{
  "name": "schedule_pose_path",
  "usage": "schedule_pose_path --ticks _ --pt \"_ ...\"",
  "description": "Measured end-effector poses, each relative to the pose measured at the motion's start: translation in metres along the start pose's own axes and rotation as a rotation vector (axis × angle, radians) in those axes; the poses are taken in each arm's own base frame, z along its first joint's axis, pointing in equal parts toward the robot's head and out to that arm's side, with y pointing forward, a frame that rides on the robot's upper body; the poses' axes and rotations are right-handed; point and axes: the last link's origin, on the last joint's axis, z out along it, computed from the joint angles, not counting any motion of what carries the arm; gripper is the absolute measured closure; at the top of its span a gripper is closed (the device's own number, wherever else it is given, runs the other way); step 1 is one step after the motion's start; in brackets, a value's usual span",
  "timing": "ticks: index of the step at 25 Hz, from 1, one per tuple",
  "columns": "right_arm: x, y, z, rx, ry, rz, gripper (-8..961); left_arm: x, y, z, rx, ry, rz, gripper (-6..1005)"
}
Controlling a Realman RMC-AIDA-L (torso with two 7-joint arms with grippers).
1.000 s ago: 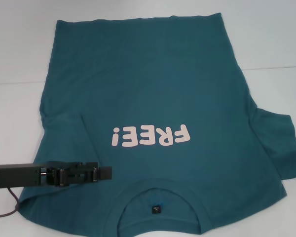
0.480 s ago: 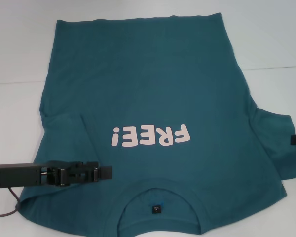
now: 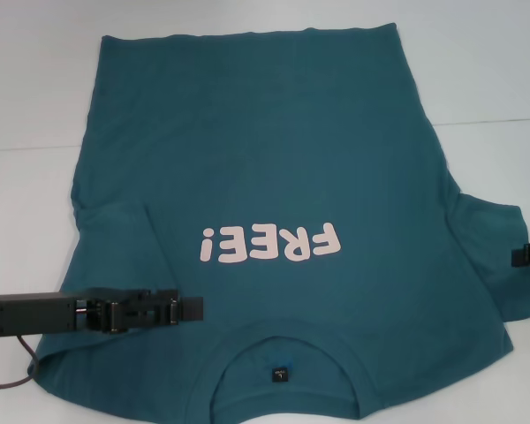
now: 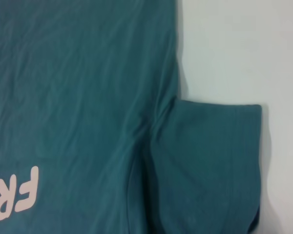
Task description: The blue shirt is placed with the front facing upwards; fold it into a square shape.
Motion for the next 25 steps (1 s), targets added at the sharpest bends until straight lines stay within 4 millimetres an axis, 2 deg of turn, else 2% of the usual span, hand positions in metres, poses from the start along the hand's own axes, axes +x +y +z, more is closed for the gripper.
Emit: schedule_pose_path --ticks 25 --pt "-0.005 0.016 0.017 -0.02 0.006 -0.015 219 -0.001 0.0 0.003 0.001 -0.004 -0.007 185"
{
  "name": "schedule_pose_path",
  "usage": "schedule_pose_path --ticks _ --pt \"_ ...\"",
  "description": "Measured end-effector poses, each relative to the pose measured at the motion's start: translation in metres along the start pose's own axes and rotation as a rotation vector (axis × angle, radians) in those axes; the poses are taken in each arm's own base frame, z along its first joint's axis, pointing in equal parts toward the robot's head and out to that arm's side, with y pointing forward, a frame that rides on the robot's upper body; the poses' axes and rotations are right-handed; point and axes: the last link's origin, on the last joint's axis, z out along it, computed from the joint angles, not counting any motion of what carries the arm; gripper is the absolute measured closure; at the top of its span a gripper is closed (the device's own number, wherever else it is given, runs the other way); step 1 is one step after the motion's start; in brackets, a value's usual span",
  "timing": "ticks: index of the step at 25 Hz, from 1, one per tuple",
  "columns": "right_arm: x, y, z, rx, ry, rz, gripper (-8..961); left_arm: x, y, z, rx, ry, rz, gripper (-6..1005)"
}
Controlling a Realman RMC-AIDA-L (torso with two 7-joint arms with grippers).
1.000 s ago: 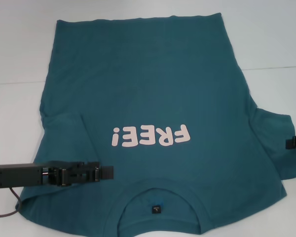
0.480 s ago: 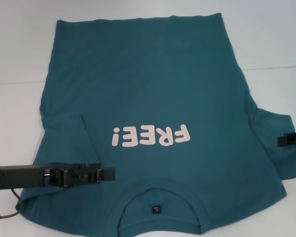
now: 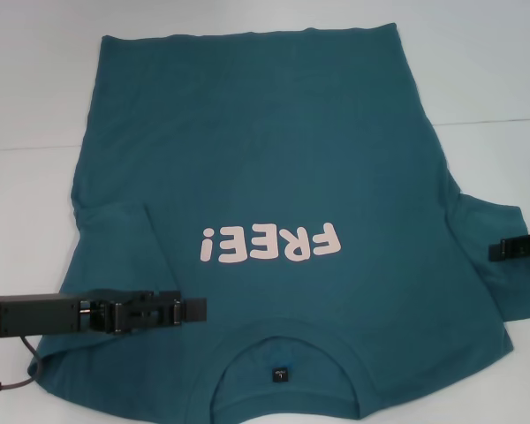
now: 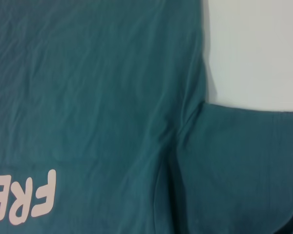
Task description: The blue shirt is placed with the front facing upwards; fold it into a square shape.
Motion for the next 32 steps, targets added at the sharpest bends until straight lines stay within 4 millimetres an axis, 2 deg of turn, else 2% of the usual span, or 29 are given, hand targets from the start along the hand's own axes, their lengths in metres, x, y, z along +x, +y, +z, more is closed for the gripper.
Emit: schedule_pose_path --ticks 6,14,19,24,28,32 --pt "-0.001 -0.001 -0.002 0.002 -0.002 0.0 351 0.001 0.0 0.0 -0.002 0.0 -0.004 186" --pt "0.001 -0.002 -0.002 0.015 0.023 -0.012 597 0.002 0.0 0.0 -0.001 0.0 -0.005 186" --pt "0.001 -0.002 -0.002 0.015 0.026 -0.008 829 0.002 0.0 -0.001 0.0 0.001 -0.005 186" --pt "-0.002 -0.004 -0.007 0.032 0.022 -0.001 950 0.002 0.0 -0.001 -0.002 0.003 -0.006 185" --pt "-0.012 -0.008 -0.017 0.082 0.012 -0.009 950 0.001 0.0 -0.003 -0.001 0.005 -0.009 185" --pt "-0.025 0.0 -0.025 0.102 0.021 -0.041 949 -0.001 0.0 -0.004 0.0 0.007 -0.026 185"
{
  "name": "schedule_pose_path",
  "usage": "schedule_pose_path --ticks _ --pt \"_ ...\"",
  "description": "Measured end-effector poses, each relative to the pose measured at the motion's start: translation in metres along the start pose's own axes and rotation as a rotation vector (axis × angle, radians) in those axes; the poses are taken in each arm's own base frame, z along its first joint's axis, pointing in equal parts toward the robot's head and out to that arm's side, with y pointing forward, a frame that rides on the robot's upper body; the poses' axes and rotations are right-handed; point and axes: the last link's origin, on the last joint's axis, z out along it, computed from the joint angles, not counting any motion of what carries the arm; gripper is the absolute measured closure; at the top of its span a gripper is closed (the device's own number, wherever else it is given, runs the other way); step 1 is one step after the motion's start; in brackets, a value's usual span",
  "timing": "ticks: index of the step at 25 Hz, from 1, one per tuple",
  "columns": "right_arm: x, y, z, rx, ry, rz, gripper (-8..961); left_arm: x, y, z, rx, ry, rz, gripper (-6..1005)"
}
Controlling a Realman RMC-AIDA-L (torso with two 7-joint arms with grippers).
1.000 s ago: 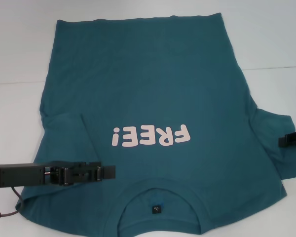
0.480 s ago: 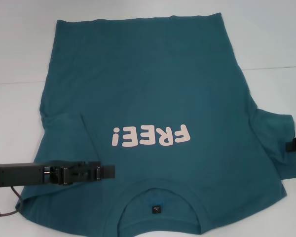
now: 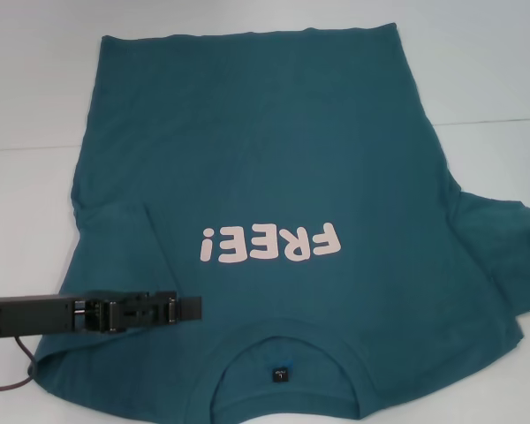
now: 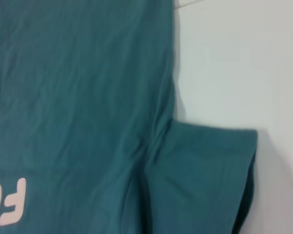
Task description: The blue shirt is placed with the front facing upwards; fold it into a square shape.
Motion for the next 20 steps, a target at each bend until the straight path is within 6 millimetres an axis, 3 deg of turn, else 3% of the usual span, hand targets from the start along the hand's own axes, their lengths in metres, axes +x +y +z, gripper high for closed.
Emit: schedule_pose_path --ticks 9,20 --pt "-0.031 0.019 -0.01 0.103 0.008 -0.078 948 -0.002 0.0 -0.001 0.002 0.001 -0.013 185" --pt "-0.041 0.026 -0.019 0.115 -0.014 -0.068 947 0.0 -0.001 -0.002 0.01 0.004 -0.012 186"
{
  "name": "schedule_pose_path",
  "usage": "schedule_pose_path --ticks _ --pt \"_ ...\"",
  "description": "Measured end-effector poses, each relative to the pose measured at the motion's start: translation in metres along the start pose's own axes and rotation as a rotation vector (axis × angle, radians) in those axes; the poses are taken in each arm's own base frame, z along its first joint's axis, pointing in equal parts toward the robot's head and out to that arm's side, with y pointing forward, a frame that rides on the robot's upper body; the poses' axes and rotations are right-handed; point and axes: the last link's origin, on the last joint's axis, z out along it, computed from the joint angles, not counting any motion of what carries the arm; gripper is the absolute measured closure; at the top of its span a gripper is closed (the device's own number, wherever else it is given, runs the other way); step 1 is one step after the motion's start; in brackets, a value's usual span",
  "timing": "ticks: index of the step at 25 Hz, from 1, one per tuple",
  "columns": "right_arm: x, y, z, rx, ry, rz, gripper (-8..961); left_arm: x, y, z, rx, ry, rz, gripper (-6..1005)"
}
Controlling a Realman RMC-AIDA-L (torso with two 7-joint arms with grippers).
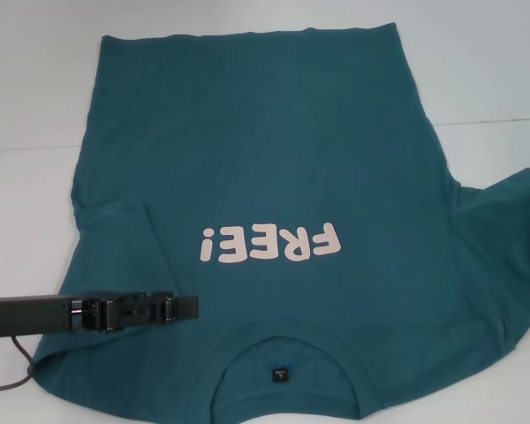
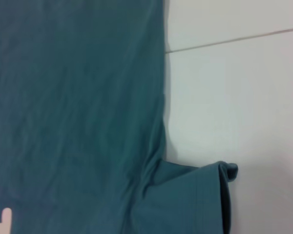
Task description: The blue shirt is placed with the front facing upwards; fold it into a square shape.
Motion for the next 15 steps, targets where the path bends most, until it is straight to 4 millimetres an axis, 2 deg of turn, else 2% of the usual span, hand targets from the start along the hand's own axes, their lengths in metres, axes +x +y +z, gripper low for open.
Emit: schedule_pose_path --ticks 7,12,15 --pt "-0.002 0.013 -0.003 -0.081 0.001 -0.004 947 0.002 0.0 0.001 0.001 0.0 0.006 186" --pt "-0.005 0.034 -0.004 -0.152 0.037 -0.031 946 0.003 0.0 0.001 0.001 0.001 0.005 186" --pt "-0.001 0.052 0.007 -0.183 0.088 -0.057 946 0.003 0.0 0.001 0.002 0.001 0.004 186"
